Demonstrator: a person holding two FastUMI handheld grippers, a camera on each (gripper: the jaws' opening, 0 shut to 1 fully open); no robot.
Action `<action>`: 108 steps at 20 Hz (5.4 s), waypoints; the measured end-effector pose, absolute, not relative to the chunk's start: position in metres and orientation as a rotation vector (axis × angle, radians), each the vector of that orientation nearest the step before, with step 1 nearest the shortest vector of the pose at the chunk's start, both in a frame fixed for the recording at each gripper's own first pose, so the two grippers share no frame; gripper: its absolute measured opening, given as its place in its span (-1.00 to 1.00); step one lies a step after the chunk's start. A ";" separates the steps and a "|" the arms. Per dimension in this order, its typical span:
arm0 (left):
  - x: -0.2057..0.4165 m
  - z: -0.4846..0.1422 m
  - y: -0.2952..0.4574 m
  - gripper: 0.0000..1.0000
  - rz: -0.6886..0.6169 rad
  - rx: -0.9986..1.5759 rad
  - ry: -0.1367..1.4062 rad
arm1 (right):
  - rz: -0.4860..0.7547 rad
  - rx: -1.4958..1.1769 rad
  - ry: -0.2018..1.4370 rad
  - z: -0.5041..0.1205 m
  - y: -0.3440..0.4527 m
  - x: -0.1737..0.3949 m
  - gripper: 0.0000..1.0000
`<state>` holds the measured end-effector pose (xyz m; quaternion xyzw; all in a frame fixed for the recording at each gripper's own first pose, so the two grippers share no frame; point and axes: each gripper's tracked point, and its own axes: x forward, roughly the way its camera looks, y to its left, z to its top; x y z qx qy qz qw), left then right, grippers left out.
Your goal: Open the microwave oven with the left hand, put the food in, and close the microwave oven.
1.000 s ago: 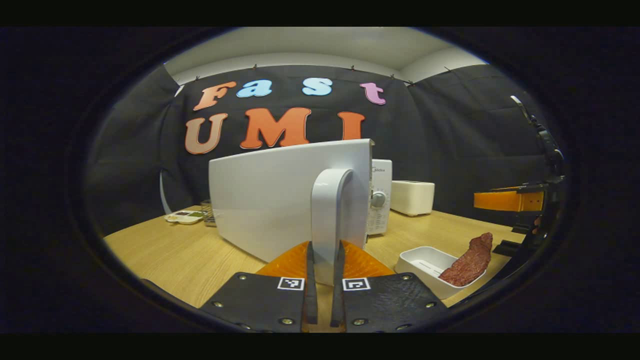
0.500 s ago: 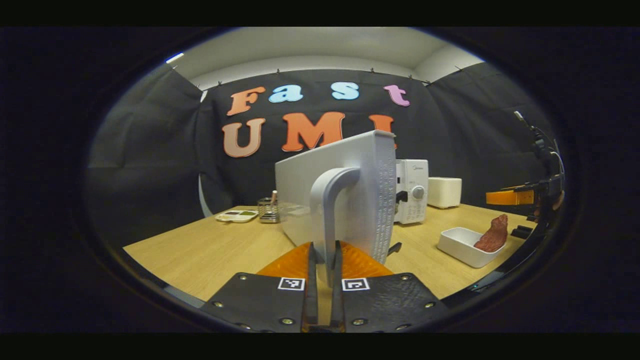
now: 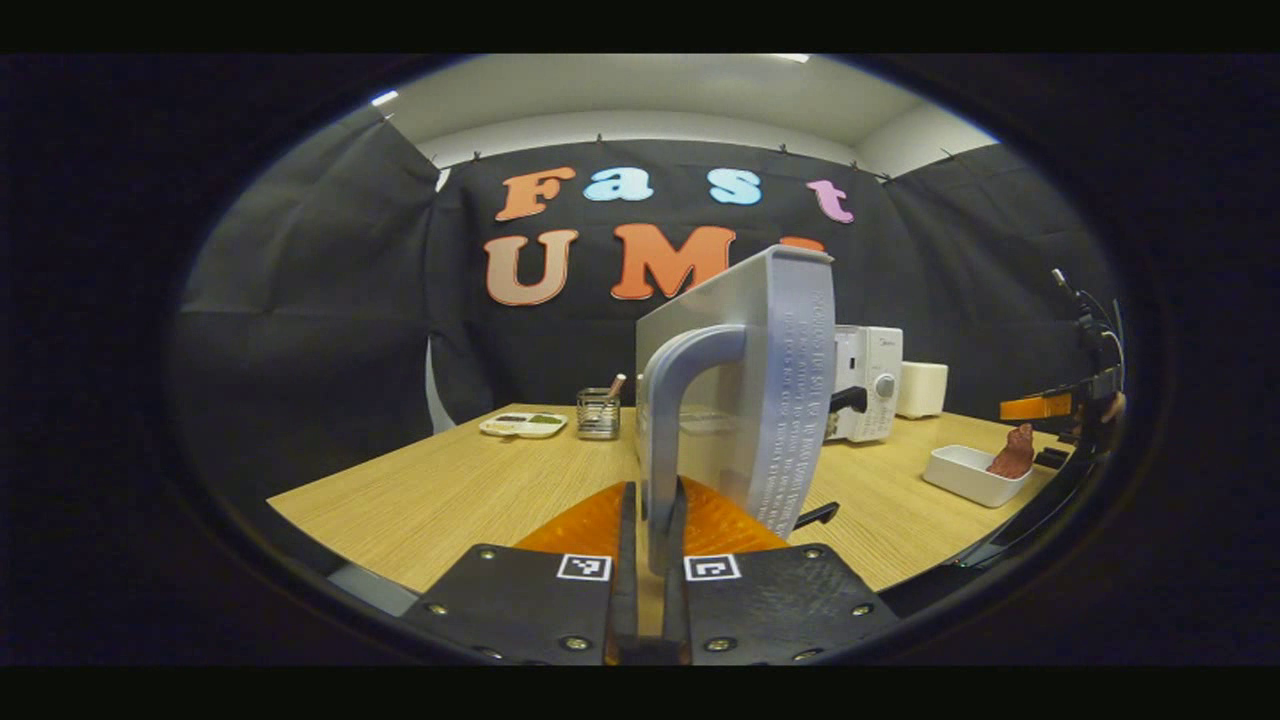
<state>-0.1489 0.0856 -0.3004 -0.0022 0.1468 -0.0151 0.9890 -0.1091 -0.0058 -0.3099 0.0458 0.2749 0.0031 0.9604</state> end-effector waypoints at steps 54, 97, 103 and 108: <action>-0.151 -0.231 0.196 0.69 0.191 0.073 0.217 | 0.099 0.621 0.567 -0.287 0.049 -0.087 -0.73; -0.187 -0.244 0.278 0.68 0.370 0.013 0.247 | -0.211 0.794 0.296 -0.380 0.251 0.216 -0.73; -0.189 -0.239 0.273 0.70 0.362 0.012 0.239 | -0.291 0.717 0.421 -0.416 0.241 0.212 -0.47; -0.188 -0.227 0.267 0.68 0.355 0.028 0.224 | -0.273 0.510 0.538 -0.429 0.233 0.199 -0.07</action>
